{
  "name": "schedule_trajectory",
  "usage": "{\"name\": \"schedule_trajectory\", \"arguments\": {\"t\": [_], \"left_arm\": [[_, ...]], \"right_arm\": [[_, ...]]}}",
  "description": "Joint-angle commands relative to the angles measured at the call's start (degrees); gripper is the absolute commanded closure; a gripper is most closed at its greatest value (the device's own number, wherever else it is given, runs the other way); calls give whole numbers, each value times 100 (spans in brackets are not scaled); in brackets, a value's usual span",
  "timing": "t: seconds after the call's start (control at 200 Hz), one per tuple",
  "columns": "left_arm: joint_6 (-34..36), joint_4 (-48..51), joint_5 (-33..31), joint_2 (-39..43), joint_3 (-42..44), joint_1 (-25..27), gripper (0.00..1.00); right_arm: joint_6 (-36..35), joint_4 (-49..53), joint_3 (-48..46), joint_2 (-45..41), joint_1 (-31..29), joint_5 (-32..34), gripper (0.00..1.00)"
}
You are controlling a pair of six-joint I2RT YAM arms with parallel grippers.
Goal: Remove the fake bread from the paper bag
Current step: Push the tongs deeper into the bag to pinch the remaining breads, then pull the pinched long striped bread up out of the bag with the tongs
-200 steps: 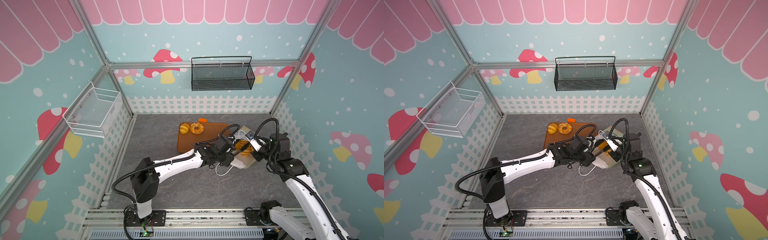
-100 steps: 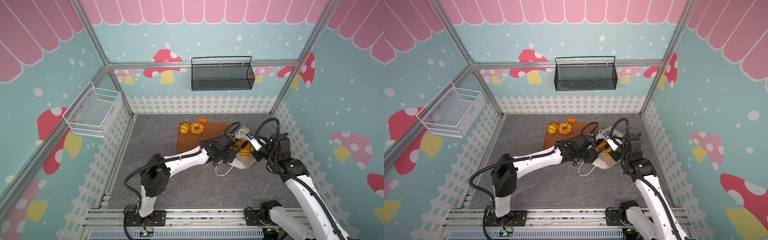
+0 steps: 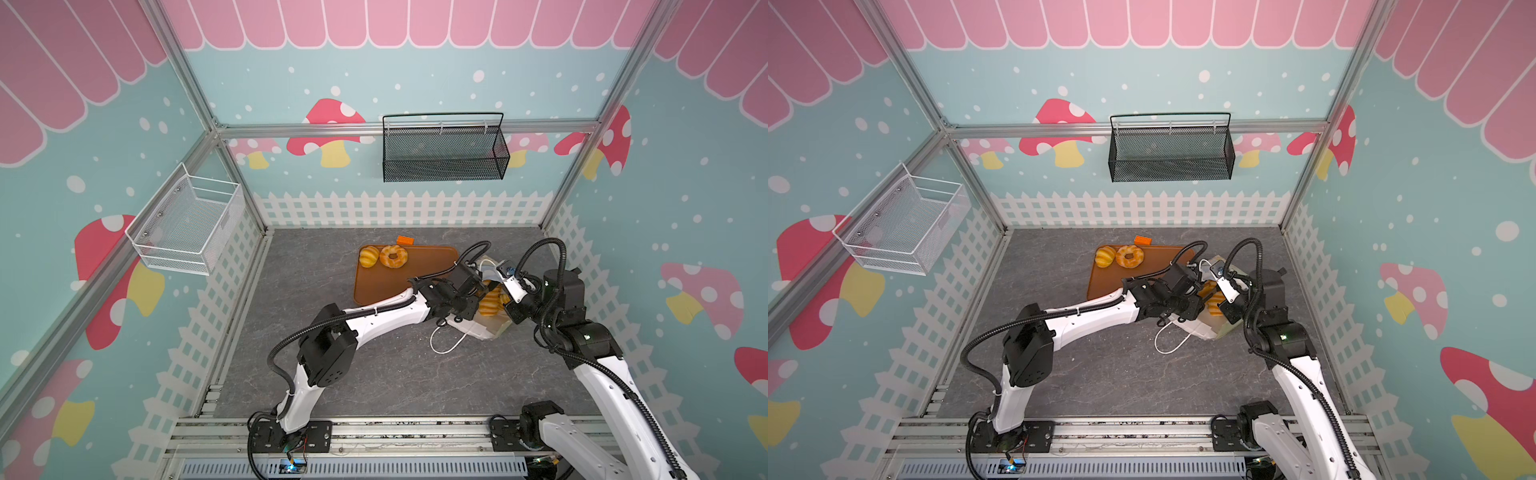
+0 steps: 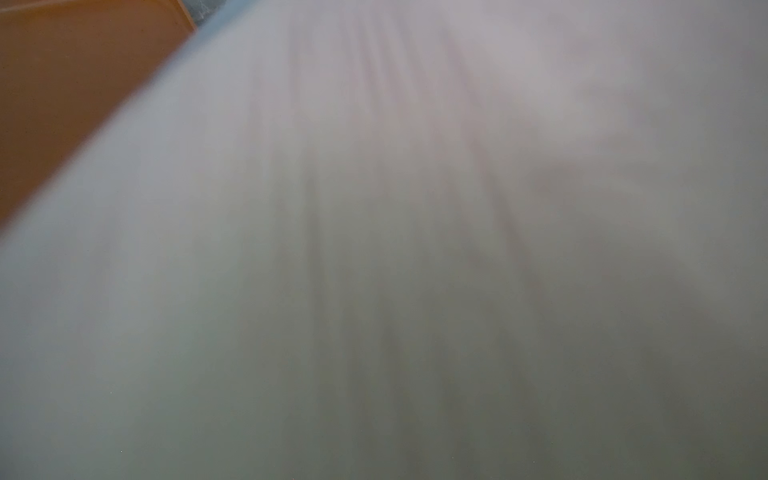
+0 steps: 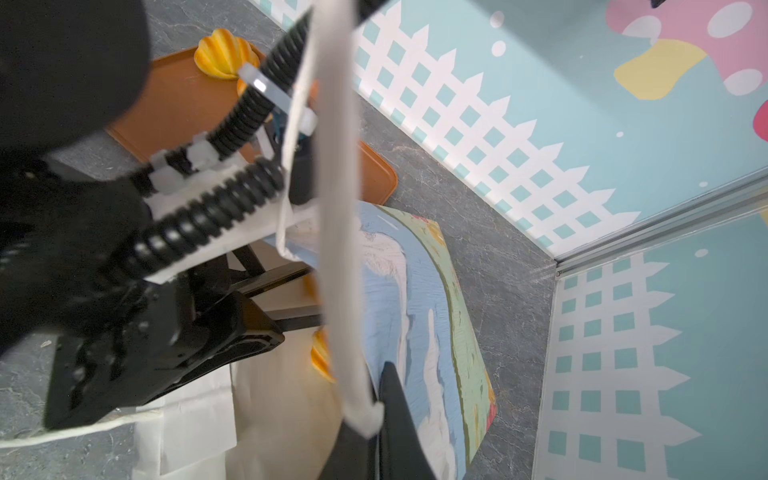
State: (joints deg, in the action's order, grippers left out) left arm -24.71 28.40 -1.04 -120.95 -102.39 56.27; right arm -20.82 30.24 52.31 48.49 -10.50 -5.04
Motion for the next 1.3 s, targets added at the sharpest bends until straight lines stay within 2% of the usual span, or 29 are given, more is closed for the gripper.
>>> {"name": "schedule_trajectory", "arguments": {"t": [0.0, 0.145, 0.26, 0.455, 0.845, 1.051, 1.296], "left_arm": [[-121, -127, 121, -132, -262, 24, 52], [-34, 21, 321, -126, -430, 22, 55], [9, 25, 330, 63, -317, 11, 66], [86, 33, 300, 419, -102, 15, 75], [287, 34, 211, 1188, 330, -2, 88], [370, -18, 385, 1543, 606, -29, 100], [541, -194, 465, 2267, 1157, -26, 100]], "right_arm": [[76, -203, -141, -97, -8, -147, 100], [49, -256, -319, -245, -7, -62, 100], [51, -255, -444, -379, -1, 84, 100], [119, -222, -473, -480, -2, 255, 100], [483, -226, -317, -179, -3, 628, 100], [837, -228, -151, -44, 2, 903, 100], [1204, -228, -88, -50, -2, 1180, 100]]}}
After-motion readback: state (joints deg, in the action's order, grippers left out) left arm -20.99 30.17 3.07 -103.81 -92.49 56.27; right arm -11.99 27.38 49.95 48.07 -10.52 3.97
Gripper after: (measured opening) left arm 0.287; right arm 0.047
